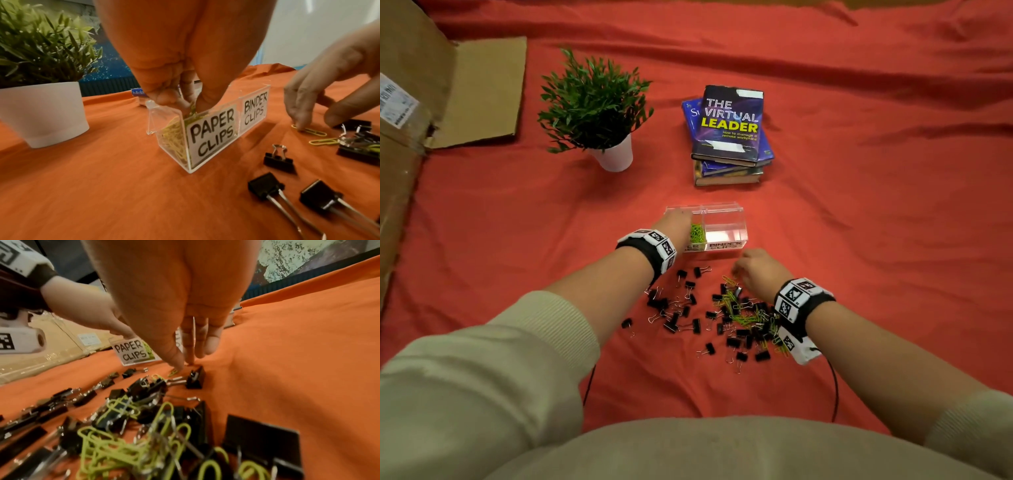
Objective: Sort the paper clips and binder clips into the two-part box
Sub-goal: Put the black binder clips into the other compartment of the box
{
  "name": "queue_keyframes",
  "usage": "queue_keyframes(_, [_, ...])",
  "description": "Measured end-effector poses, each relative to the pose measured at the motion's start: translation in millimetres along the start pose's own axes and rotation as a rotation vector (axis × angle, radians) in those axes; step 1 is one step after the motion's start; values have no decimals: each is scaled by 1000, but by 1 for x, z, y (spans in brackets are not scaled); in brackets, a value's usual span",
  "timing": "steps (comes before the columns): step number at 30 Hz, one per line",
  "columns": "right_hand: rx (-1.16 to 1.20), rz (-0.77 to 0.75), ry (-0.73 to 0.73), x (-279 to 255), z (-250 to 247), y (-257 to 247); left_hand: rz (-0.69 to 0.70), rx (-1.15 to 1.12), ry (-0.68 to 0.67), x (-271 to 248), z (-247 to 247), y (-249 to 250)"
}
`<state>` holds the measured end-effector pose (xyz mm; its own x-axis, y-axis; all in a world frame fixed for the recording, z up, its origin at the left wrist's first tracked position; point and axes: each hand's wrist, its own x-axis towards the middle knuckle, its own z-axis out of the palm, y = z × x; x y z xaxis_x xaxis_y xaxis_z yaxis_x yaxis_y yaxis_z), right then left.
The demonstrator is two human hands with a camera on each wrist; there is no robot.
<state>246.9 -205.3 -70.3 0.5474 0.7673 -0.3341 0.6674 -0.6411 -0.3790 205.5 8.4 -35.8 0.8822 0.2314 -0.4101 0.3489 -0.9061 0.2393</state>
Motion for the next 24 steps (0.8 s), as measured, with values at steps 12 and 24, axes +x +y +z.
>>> queue_keyframes(12, [-193, -73, 76, -1, 14, 7, 266, -33, 113, -68, 69, 48])
queue_keyframes(24, [1098, 456, 4, -22, -25, 26, 91, -97, 28, -74, 83, 22])
